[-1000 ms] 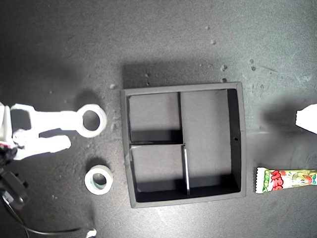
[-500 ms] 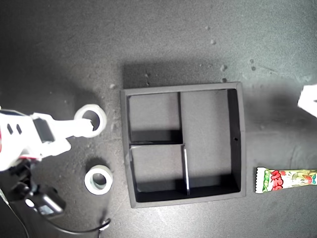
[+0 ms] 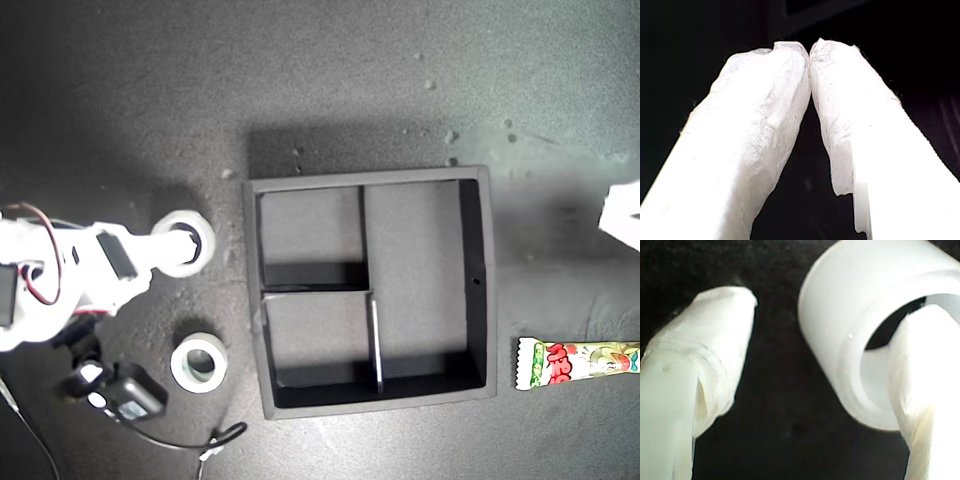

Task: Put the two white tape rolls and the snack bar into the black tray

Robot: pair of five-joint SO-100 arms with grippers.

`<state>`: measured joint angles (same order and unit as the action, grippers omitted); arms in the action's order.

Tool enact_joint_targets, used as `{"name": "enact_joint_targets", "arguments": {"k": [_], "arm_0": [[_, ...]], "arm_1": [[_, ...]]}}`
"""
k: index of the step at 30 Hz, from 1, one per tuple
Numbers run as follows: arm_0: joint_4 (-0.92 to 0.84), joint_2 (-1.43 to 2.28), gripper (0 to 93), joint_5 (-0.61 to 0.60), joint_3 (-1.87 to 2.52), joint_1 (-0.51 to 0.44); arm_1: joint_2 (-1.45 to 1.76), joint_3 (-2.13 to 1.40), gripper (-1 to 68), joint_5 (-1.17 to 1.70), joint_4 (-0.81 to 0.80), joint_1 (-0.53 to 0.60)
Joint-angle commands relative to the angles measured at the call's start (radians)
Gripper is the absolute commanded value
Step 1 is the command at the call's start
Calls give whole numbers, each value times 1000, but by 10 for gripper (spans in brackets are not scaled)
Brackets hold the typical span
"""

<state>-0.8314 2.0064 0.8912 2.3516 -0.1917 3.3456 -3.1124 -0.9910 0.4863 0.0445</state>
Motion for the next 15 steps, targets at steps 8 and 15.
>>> {"name": "enact_joint_targets", "arguments": {"k": [8,15], "arm_0": [[12,-206,116,71,-150,63],[-84,-173,3,112,-265,100]], "arm_1": [[-6,210,251,635,21,120],[-520,647,321,815,43,178]]}}
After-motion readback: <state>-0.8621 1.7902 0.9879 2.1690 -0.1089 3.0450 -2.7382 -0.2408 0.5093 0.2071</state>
